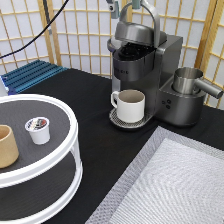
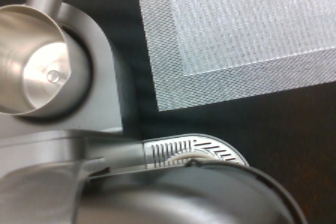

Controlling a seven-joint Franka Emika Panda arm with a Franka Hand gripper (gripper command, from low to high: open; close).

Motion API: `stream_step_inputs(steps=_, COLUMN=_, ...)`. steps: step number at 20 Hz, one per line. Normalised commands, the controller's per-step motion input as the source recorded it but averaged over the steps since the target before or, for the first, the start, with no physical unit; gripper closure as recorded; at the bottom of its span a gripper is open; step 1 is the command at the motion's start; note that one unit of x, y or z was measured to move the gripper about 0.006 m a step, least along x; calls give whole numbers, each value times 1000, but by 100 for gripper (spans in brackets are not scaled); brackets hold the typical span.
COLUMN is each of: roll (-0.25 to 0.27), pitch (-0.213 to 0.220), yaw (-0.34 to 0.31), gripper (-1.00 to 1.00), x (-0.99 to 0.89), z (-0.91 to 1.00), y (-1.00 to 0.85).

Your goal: Make coffee

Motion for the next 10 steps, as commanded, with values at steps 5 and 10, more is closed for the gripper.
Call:
stream_step_inputs(steps=5, roll=-167, pitch=85, yaw=-120, gripper=-100, x=53, z=555, y=511)
stream_step_inputs(steps=10, roll=-182, pitch=132, yaw=-77, gripper=-100, x=99, z=489, y=574)
